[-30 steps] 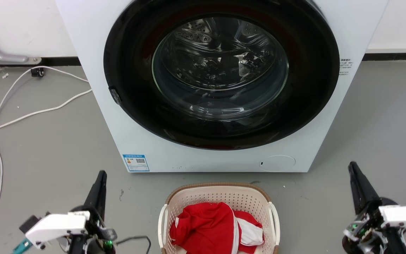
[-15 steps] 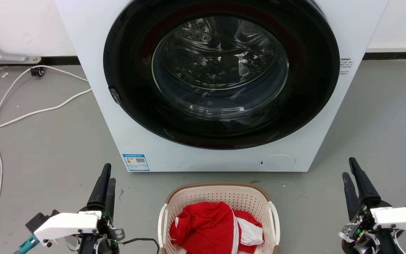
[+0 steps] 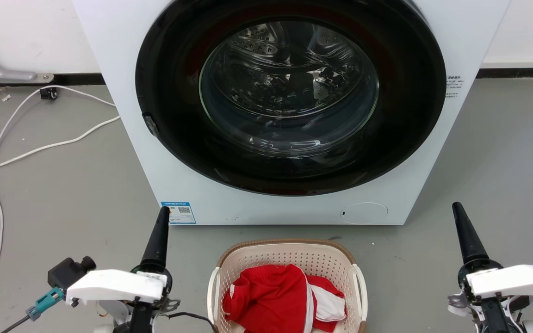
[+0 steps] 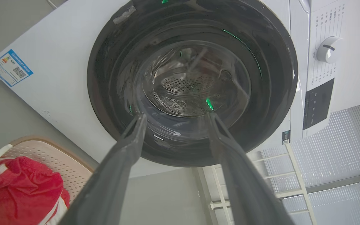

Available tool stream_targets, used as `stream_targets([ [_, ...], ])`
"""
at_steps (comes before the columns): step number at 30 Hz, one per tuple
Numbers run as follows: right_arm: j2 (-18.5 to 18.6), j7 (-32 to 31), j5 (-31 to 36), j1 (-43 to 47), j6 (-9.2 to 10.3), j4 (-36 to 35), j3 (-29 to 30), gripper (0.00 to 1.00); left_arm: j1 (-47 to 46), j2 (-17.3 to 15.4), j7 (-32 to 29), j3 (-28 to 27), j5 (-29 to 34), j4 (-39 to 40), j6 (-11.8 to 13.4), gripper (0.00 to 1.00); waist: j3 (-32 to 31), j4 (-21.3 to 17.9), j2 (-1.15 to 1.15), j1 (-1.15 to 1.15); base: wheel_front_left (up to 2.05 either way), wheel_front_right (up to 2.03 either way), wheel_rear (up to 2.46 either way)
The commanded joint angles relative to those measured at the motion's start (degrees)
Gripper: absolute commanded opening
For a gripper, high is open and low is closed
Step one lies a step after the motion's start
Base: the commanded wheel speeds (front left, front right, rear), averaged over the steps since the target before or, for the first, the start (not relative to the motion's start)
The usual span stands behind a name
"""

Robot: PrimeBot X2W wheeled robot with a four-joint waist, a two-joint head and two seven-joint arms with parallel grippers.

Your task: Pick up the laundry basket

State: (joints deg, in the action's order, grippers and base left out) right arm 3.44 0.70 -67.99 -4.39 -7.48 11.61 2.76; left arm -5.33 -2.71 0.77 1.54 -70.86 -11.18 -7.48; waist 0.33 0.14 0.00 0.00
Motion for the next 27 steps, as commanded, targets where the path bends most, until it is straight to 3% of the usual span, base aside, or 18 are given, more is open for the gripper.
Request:
stream_targets([
  [1,0.1,0.6,2.6,-1.1,-0.01,-1.2,-0.2,1.0,-1.9,-0.2,0.6,0.5,2.3,1.1,0.0,1.0,0.0,0.0,0.0,0.0,0.0,0.0,0.0],
  [16,-0.3,3.6,24.2,-1.0,-0.02,-0.5,-0.5,1.0,-2.1,-0.2,3.7,3.3,20.6,0.4,0.5,1.0,-0.1,0.1,0.0,0.0,0.0,0.0,0.0],
  [27,-0.5,4.4,35.3,-0.9,-0.02,-0.8,-1.0,1.0,-2.6,-0.2,5.6,5.5,31.0,-0.6,1.9,1.0,-0.2,0.2,0.0,0.0,0.0,0.0,0.0],
])
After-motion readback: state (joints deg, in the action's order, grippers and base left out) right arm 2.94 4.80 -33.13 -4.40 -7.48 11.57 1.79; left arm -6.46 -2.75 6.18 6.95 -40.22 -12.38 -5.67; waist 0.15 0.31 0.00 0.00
